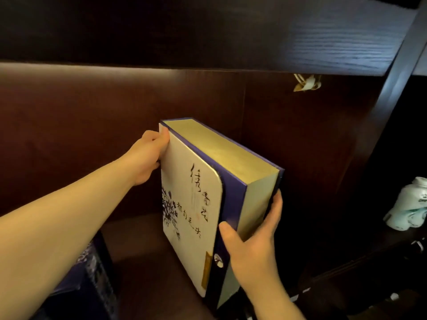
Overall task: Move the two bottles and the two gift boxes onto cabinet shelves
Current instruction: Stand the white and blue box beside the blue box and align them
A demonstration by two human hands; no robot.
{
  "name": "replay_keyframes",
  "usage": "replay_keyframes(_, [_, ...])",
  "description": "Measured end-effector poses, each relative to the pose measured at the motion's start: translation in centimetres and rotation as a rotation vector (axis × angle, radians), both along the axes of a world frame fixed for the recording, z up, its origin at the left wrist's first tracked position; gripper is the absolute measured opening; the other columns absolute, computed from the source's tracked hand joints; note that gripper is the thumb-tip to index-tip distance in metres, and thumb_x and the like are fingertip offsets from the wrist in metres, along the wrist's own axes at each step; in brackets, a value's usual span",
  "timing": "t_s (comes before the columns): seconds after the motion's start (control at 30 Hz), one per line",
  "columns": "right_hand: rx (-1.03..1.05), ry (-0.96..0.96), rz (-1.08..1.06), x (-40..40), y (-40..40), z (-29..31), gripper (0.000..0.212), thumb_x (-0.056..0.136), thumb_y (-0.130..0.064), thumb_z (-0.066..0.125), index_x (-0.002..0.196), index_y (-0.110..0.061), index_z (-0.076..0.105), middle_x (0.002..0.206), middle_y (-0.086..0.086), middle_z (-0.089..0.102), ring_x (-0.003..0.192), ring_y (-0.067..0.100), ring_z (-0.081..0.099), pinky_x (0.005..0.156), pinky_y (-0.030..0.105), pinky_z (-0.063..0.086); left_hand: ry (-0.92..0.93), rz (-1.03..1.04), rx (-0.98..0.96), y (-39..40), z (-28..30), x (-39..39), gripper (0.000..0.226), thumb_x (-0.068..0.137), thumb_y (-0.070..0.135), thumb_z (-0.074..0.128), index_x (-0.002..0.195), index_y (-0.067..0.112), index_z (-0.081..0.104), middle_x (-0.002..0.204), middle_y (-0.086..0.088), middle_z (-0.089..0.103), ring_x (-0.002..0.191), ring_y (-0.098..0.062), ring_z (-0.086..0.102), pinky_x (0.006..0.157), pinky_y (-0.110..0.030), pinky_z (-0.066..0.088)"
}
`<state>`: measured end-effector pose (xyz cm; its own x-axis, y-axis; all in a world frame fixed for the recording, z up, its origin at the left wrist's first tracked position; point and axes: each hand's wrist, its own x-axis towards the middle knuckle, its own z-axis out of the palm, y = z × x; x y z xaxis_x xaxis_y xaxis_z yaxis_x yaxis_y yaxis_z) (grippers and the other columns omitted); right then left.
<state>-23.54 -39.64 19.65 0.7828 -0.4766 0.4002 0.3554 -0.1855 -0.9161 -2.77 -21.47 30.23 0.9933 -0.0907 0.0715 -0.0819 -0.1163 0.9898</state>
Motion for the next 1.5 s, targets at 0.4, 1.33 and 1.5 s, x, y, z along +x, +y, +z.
replay_keyframes(0.4, [0.058,-0.151,0.323,0.3,-4.3,1.9,0.089,0.079,-0.023,0.077,0.154,-0.038,0.031,0.142,-0.003,0.059,0.129,0.018,0.057,0.087,0.037,0.059,-0.104,0.032,0.189,7.3,-1.6,-7.7,0.049,0.084,0.045,0.074,0.116,0.024,0.043,0.117,0.004,0.057,0.108,-0.017,0.059,0.084,-0.046,0.058])
replay_keyframes(1.33, [0.166,0.195,0.150,-0.5,-4.7,-4.7,0.024,0.106,-0.029,0.047,0.111,-0.043,0.065,0.123,-0.008,0.069,0.116,0.013,0.060,0.097,0.041,0.044,-0.167,-0.276,0.140,10.3,-2.8,-12.8,0.120,0.052,0.049,0.096,0.150,0.030,0.030,0.131,0.003,0.063,0.113,-0.014,0.066,0.094,-0.041,0.056])
replay_keyframes(1.5, [0.161,0.221,0.091,0.3,-3.7,-5.7,0.026,0.108,-0.028,0.041,0.107,-0.048,0.058,0.115,-0.016,0.064,0.106,0.004,0.058,0.081,0.024,0.043,-0.191,-0.263,0.179,10.5,-2.8,-13.2,0.118,0.051,0.049,0.096,0.147,0.033,0.030,0.134,0.002,0.059,0.109,-0.013,0.068,0.088,-0.040,0.059])
